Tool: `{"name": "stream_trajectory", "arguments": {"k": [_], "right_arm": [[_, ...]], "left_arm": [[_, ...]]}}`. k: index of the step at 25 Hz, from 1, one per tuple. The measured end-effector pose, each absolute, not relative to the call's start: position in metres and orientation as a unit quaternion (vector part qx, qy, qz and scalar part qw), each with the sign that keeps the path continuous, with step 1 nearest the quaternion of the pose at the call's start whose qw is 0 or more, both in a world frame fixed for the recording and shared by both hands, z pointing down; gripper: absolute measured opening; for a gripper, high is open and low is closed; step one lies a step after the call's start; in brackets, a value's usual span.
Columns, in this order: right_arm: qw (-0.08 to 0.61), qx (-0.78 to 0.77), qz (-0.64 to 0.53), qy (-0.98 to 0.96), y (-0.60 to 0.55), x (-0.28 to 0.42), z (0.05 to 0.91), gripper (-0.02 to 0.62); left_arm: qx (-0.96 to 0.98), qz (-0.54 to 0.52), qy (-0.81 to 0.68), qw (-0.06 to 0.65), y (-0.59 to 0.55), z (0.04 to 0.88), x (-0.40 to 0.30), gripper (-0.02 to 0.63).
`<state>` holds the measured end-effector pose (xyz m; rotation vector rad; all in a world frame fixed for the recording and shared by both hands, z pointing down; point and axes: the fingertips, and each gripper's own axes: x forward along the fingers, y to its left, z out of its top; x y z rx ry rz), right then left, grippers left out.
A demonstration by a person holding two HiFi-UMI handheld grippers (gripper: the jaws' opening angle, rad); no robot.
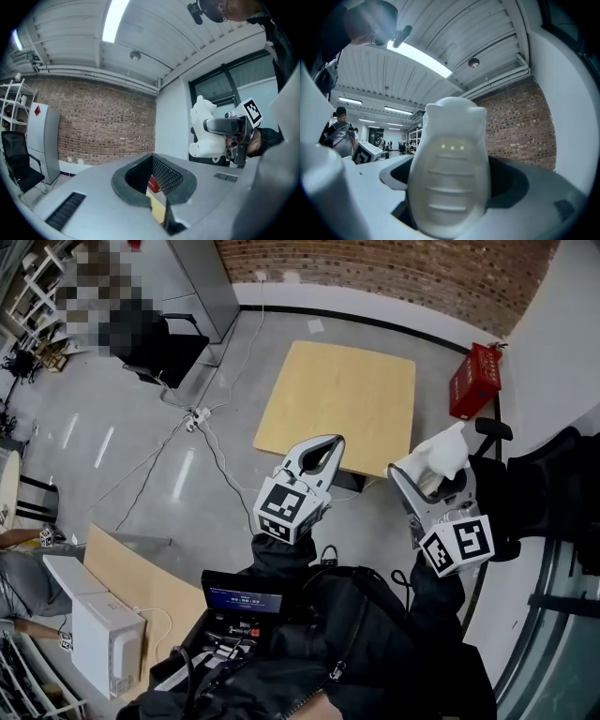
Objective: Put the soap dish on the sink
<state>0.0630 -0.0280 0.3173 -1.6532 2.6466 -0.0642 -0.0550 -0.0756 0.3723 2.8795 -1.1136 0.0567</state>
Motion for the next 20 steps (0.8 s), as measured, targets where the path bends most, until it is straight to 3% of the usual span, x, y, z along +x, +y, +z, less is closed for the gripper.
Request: {"name": "stream_trajectory", "arguments": {"k": [20], "right_arm": [[-0.005,-0.519,-0.043,0.854,-0.091,0.065,0.340,0.489]], "left_arm": [[0.931,0.031,-0.360,0.050,-0.125,0.397,-0.055,0.003]]}}
